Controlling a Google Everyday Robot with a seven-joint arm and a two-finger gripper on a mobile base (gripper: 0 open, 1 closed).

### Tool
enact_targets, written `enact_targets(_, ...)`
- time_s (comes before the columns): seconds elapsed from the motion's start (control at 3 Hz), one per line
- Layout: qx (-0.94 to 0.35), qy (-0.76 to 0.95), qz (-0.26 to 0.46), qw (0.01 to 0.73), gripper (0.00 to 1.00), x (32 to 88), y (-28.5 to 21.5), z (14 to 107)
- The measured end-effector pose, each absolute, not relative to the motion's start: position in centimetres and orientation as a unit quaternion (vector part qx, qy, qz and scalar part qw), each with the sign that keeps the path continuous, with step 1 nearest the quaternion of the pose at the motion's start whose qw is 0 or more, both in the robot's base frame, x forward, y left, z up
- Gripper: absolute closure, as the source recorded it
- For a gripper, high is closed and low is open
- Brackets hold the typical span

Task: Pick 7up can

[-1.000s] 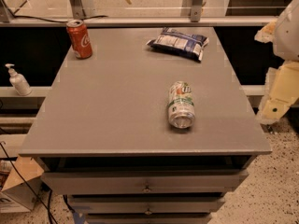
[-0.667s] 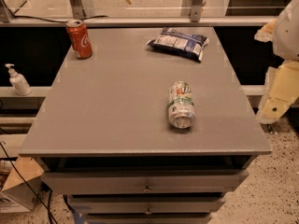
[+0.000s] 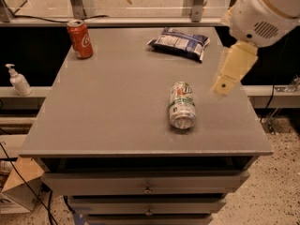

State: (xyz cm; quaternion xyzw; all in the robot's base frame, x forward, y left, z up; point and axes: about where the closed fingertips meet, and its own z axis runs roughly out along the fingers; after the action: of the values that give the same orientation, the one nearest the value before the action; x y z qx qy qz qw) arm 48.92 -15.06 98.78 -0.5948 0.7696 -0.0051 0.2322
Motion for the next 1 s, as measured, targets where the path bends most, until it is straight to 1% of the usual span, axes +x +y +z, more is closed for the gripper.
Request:
enact_targets(0.33,-0.594,0.768,-0.006,0.239,0.00,49.3,-14.7,98.9)
enact_targets(0.67,-0.593,0.776,-0.005,0.214,0.00,49.6,-14.8,97.8)
enact_targets(1.0,-0.599,0.781,0.028,0.176,0.00,49.9,-13.9,93.6)
